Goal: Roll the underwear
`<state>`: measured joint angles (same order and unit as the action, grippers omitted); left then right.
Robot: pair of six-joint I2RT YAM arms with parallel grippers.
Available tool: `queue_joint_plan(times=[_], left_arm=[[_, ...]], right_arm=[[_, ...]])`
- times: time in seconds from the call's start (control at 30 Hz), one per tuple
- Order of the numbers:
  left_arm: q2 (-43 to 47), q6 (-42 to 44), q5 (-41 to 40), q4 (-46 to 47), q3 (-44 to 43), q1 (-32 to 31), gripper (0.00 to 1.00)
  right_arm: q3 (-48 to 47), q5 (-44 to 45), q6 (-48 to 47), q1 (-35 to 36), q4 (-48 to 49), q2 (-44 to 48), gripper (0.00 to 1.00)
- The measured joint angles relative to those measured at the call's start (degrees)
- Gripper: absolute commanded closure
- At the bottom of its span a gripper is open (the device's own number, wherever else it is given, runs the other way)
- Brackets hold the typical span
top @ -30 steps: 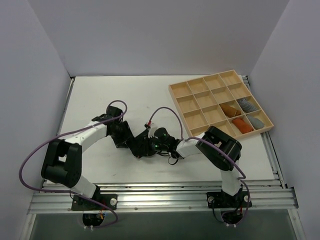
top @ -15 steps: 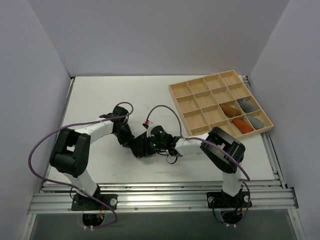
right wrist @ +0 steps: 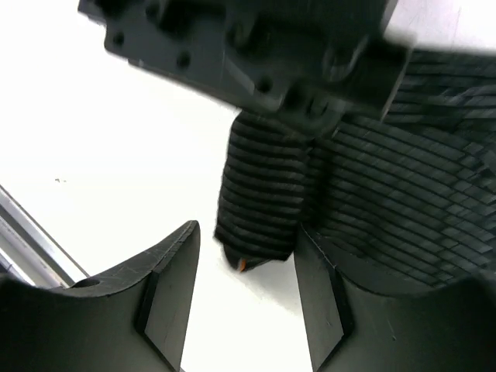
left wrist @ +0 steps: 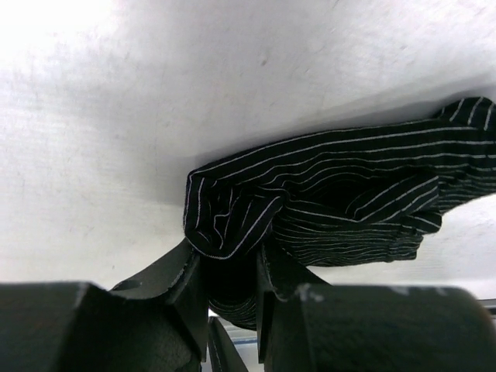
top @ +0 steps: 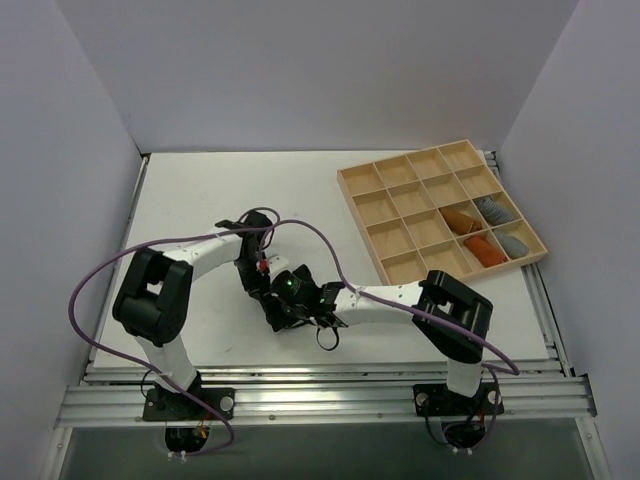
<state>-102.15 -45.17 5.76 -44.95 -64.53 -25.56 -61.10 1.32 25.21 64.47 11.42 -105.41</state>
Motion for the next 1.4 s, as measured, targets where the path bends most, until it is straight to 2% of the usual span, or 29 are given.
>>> queue_joint_plan(times=[0.3, 0.77, 0.8, 0.83, 0.87, 0.93, 1.03, 1.07, 1.2, 1.3, 1.4], left_arm=[[-1.1, -1.6, -1.5, -4.4, -1.5, -1.1, 0.98], [-1.6, -4.9, -2.6, -7.5, -2.0, -2.1, 0.98], [-1.6, -5.1, -2.7, -7.7, -2.0, -2.3, 0.98], [-1.6, -5.3, -2.7, -8.0, -2.0, -2.5, 0.98], [-1.6, -5.5, -2.8, -8.3, -2.0, -2.6, 0.98], [-1.6, -5.9, -2.9, -8.7, -1.9, -2.7, 0.93], [-1.4, -6.6, -3.1, -8.7, -1.8, -2.8, 0.78], [-1.1, -7.0, -3.1, -8.5, -1.6, -2.6, 0.67], [0.9, -8.1, -2.3, -7.2, -1.1, -2.1, 0.54], [2.6, -8.3, -1.7, -7.1, -1.4, -1.6, 0.48], [4.0, -8.2, -2.1, -7.3, -1.9, -1.3, 0.46]], right_arm=[[-3.5, 4.6, -3.8, 0.5, -1.8, -1.1, 0.54], [-3.8, 6.9, -3.0, 3.6, -1.4, -2.3, 0.52], [-3.8, 6.9, -3.0, 3.9, -1.4, -2.3, 0.55], [-3.8, 7.0, -3.0, 3.9, -1.4, -2.3, 0.68], [-3.7, 7.4, -2.9, 3.9, -1.4, -2.3, 0.76], [-2.8, 7.2, -2.2, 3.6, -0.5, -2.3, 0.9], [1.0, 4.2, -0.3, 2.1, 4.3, -1.1, 0.98], [3.0, 2.6, 0.6, 1.2, 6.6, -0.3, 0.99], [9.9, -4.9, 4.3, -3.3, 15.4, 1.9, 1.0], [14.7, -9.9, 6.6, -6.5, 21.6, 2.9, 1.0], [17.6, -13.2, 8.0, -8.5, 25.6, 3.0, 1.0]])
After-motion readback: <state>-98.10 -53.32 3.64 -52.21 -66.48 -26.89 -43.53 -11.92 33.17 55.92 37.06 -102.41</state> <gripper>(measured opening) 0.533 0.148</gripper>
